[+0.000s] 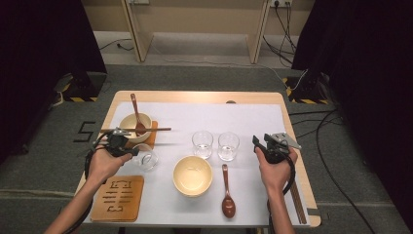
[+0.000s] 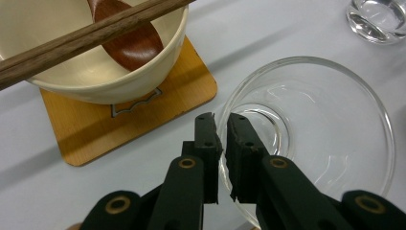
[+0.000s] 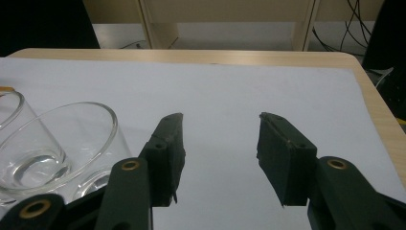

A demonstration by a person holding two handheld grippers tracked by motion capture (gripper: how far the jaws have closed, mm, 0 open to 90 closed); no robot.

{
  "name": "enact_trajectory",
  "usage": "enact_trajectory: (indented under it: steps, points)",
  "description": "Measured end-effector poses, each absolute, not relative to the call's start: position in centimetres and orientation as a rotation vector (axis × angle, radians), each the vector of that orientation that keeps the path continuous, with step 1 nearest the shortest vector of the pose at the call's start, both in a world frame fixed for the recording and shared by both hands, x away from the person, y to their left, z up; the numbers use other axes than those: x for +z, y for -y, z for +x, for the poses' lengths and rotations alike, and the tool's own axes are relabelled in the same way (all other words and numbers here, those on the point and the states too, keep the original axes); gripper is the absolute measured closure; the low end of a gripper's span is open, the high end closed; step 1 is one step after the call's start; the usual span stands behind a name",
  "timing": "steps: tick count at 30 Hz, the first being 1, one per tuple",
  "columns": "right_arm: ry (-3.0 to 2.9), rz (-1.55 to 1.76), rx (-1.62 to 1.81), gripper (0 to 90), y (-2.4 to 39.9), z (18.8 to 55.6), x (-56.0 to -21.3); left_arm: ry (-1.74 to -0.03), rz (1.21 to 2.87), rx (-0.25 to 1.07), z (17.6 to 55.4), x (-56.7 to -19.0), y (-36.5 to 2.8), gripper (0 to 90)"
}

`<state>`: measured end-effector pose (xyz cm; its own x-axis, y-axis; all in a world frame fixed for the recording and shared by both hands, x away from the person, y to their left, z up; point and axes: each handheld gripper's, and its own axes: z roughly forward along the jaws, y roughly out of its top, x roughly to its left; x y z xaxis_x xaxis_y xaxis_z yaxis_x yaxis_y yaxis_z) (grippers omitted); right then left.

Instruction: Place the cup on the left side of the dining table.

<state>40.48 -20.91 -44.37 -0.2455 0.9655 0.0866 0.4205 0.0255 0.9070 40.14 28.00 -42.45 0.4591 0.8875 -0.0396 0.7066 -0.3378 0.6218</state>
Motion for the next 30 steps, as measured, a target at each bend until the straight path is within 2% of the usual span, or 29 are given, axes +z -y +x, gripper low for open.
enact_trajectory:
  steps: [30]
  points:
    - [-1.72,1.417,1.19,52.0,20.9,40.5,-44.4,-1.349,2.073,0.41,41.2,-43.1,-27.8,80.4]
